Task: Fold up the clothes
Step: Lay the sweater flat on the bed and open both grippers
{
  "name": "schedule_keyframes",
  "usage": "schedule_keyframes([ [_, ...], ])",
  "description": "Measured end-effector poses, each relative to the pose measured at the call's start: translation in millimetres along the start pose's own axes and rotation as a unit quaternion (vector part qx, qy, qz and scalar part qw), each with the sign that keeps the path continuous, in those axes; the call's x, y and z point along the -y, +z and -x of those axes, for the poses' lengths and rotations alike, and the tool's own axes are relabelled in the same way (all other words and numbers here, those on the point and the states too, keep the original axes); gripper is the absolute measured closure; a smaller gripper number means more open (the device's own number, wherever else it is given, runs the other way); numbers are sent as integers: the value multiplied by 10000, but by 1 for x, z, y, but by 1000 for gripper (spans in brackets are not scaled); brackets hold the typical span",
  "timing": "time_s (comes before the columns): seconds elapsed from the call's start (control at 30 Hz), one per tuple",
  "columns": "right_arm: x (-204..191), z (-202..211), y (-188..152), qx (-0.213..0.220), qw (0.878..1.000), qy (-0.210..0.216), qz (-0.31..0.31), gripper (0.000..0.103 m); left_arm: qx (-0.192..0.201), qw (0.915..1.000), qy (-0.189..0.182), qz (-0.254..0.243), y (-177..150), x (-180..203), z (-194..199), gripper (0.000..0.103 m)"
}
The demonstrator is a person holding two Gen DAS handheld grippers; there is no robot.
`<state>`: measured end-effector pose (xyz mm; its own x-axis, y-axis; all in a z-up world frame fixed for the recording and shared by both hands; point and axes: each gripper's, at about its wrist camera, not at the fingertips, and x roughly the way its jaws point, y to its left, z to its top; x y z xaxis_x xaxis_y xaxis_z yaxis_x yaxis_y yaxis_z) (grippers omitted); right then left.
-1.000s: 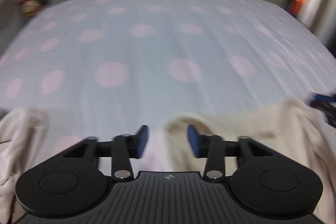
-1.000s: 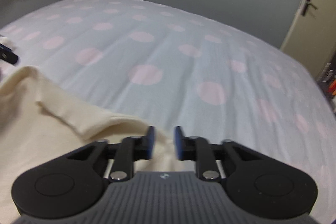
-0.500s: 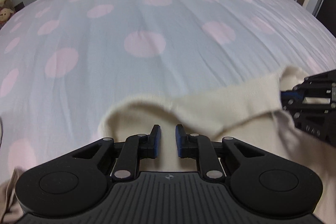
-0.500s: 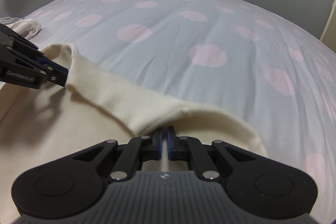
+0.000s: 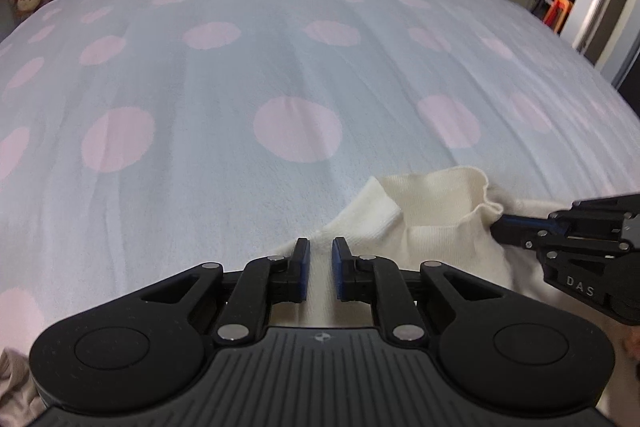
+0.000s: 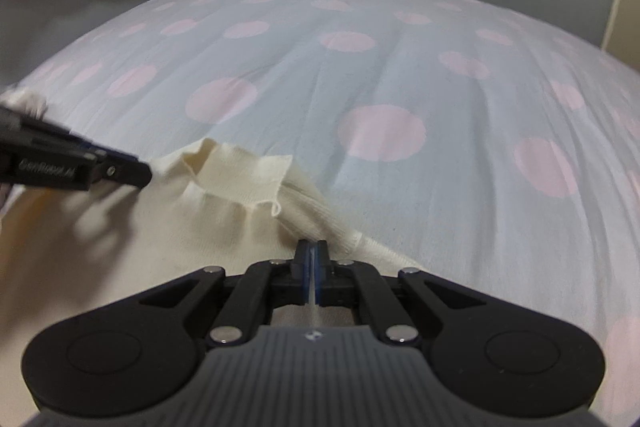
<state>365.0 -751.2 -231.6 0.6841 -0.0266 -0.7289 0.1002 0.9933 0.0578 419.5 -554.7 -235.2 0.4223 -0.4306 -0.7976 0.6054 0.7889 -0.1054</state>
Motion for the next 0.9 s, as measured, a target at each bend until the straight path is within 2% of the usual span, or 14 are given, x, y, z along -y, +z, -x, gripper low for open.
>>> schedule_keyframes([
  [0.03,1,5,1,2,9999,26,-100,98,24,10000,-4,-12,-1,-1,9,91],
  [0.13,2,31,-1,112,9999,-7,-114,96,49,10000,19,-53,-6,-3,40,91],
  [0.3,-5,92,-26,191,9997,41,-129,93,-208,9997,-4,133,-39,-9,104,90],
  [0.57,-42,203,-112,212,9992,166,-293,93,-697,9944,264,746,-140,-23,194,87],
  [0.77,-86,252,-182,62,9982,154,-575,93,-943,9901,440,940,-214,-7,234,82],
  [0.83,-102,262,-202,28,9982,174,-566,90,-1059,9886,572,904,-231,1,239,78],
  [0.9,-114,270,-219,12,9980,170,-617,85,-1245,9853,751,899,-245,7,240,67],
])
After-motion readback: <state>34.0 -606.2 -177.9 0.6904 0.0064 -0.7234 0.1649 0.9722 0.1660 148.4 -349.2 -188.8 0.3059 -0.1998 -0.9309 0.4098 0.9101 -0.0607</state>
